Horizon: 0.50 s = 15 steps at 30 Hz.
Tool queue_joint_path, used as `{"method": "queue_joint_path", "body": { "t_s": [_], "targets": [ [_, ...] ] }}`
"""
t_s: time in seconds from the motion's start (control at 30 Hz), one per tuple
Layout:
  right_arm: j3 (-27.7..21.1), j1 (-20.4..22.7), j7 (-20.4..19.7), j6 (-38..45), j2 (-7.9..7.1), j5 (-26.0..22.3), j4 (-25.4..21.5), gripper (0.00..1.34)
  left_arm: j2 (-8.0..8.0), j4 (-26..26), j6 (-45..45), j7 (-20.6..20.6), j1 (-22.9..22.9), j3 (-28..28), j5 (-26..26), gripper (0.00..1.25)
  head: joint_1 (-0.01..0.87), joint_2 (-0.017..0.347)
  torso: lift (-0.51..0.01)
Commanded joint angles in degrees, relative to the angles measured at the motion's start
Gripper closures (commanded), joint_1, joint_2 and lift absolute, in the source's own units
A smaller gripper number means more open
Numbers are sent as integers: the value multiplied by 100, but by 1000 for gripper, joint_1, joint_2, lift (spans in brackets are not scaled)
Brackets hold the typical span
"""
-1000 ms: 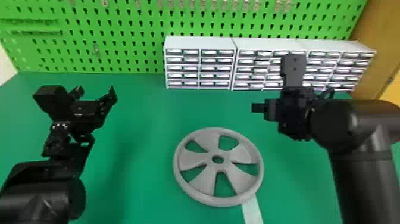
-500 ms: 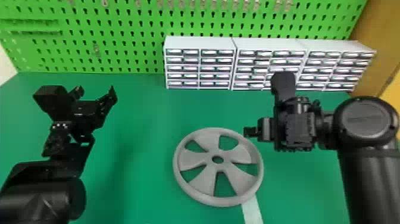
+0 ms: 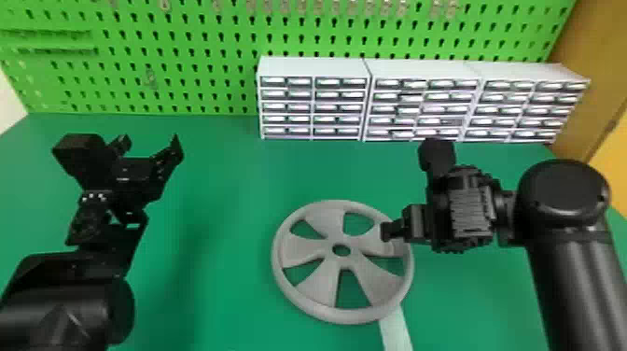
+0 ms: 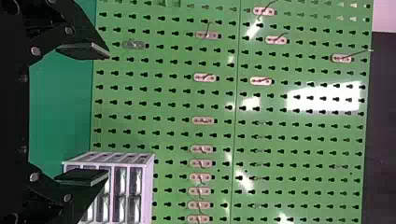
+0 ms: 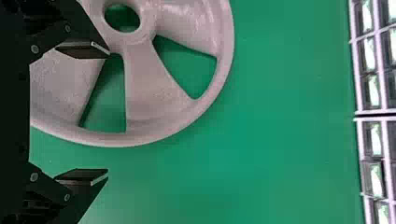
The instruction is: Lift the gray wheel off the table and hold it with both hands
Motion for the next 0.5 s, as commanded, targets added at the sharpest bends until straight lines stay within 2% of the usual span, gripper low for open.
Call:
{"method": "queue_joint_path", "body": {
  "t_s": [0.0, 0.47],
  "targets": [
    [-4, -38, 0, 9, -36, 56, 177, 367, 0, 0, 0, 0, -5, -9, -18, 360, 711, 15, -98],
    [-4, -82, 0, 9, -71, 12, 626, 372, 0, 0, 0, 0, -5, -9, -18, 360, 711, 15, -98]
  ]
}}
